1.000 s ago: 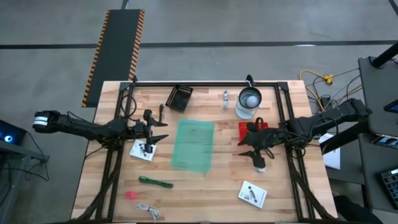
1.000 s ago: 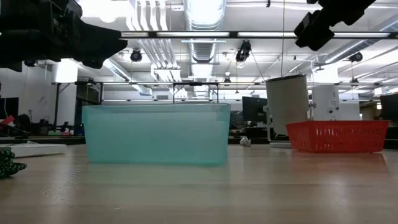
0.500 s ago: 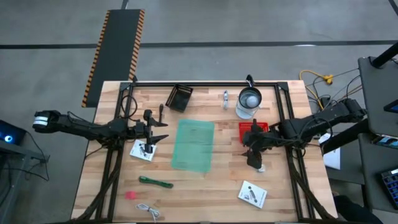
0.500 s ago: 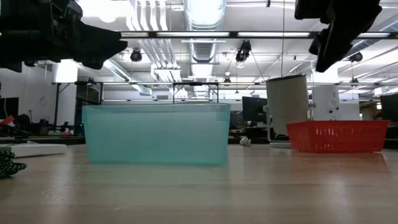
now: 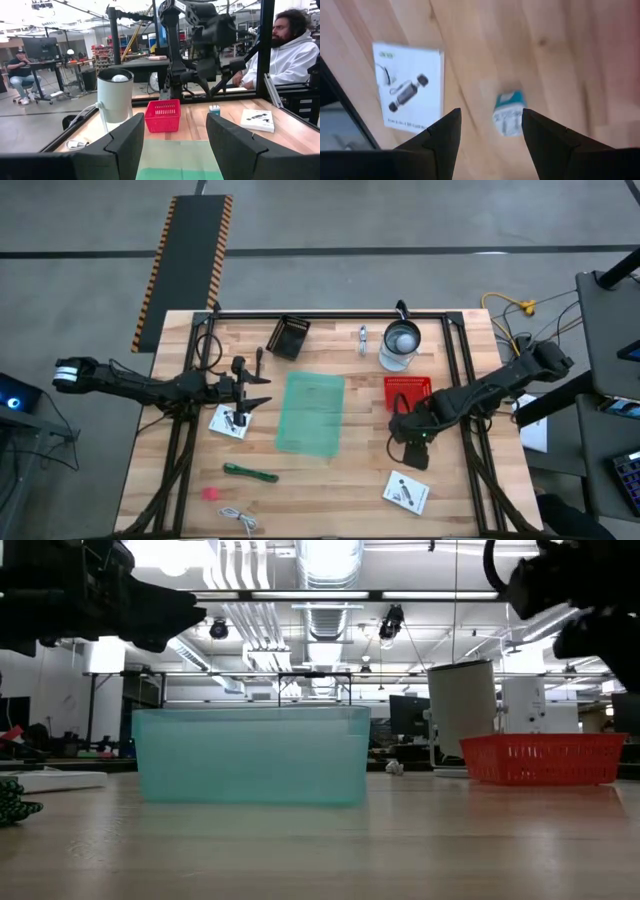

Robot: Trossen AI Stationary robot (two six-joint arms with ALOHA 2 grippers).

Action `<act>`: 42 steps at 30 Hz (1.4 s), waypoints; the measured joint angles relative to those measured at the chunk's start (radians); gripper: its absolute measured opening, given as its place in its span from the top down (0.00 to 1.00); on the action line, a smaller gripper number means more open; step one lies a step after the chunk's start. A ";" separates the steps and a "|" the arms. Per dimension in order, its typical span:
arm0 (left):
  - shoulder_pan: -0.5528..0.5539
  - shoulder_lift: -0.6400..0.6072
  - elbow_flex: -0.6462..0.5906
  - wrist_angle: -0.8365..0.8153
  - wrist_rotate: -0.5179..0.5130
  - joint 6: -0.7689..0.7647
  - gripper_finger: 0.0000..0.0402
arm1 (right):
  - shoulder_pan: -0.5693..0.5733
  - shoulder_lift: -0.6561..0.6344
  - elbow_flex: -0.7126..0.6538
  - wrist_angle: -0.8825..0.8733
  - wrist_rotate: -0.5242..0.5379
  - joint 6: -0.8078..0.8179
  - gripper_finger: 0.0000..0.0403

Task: Pick and place items into bin
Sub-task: Put the blue charger adapter into the red basket

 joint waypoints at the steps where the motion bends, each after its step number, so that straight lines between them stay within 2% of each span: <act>1: 0.000 0.000 0.000 -0.002 0.000 0.000 0.51 | 0.009 0.013 0.001 -0.001 -0.004 0.013 0.51; 5: 0.000 0.004 0.001 0.003 0.000 0.000 0.51 | 0.051 0.042 0.014 -0.001 0.016 0.014 0.45; 11: -0.001 0.009 0.000 0.013 0.000 0.000 0.51 | 0.113 0.055 0.033 -0.002 0.126 -0.020 0.33; 14: -0.001 0.013 0.000 0.021 0.000 0.000 0.51 | 0.133 0.055 0.033 -0.003 0.140 -0.027 0.31; 29: 0.000 0.021 -0.002 0.038 0.000 -0.001 0.51 | 0.165 0.117 0.020 -0.054 0.173 -0.093 0.38; 42: 0.000 0.021 -0.003 0.036 0.000 -0.002 0.51 | 0.165 0.172 0.007 -0.059 0.192 -0.126 0.38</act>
